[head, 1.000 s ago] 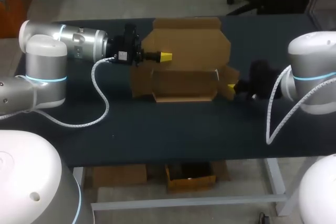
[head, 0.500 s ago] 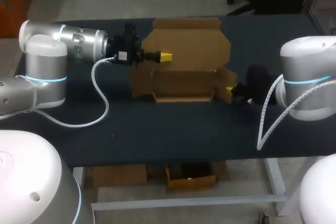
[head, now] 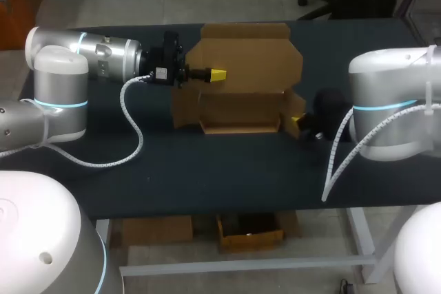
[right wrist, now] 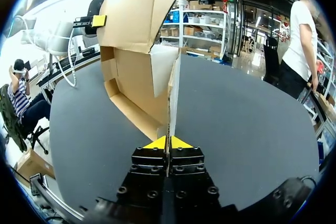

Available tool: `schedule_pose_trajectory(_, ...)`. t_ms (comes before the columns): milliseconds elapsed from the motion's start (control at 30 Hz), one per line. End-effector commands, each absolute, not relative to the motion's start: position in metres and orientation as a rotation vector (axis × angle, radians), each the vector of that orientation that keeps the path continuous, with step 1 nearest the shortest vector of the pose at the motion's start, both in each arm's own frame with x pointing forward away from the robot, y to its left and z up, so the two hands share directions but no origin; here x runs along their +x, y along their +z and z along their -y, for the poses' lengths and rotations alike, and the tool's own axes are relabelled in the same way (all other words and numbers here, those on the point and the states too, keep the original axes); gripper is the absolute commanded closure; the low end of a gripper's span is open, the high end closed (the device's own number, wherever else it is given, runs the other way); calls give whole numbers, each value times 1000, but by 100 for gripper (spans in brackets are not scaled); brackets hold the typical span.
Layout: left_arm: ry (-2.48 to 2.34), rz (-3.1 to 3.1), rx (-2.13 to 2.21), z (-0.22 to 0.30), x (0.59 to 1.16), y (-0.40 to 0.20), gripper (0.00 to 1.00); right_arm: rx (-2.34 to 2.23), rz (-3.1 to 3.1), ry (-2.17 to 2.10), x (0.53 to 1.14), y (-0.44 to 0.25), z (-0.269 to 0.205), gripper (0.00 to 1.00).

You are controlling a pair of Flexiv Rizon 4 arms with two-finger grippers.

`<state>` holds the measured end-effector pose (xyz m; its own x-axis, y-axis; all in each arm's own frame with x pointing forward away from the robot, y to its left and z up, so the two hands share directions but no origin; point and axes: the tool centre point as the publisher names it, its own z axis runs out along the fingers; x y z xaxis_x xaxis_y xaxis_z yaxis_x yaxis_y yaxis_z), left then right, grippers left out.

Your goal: Assemble the packaging by folding the flat box into shape, placing the metal phone stand inside, and closing the box properly

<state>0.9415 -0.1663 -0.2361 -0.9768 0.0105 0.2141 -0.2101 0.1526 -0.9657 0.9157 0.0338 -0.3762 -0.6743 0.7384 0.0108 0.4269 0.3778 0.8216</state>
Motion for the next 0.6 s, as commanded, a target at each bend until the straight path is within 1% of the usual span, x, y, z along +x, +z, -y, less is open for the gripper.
schedule_pose_trajectory(33, 1929, 2248, 195, 166, 942, -241, 100, 1049, -2258, 1139, 916, -378, -47, 97)
schedule_pose_trajectory(333, 1929, 2248, 195, 166, 942, -241, 100, 1113, -2230, 1113, 909, -383, -53, 83)
schedule_pose_trajectory(500, 1929, 2248, 195, 166, 942, -241, 100, 1143, -2214, 1108, 904, -386, -53, 80)
schedule_pose_trajectory(600, 1929, 2248, 195, 166, 942, -241, 100, 1161, -2206, 1099, 900, -387, -56, 76)
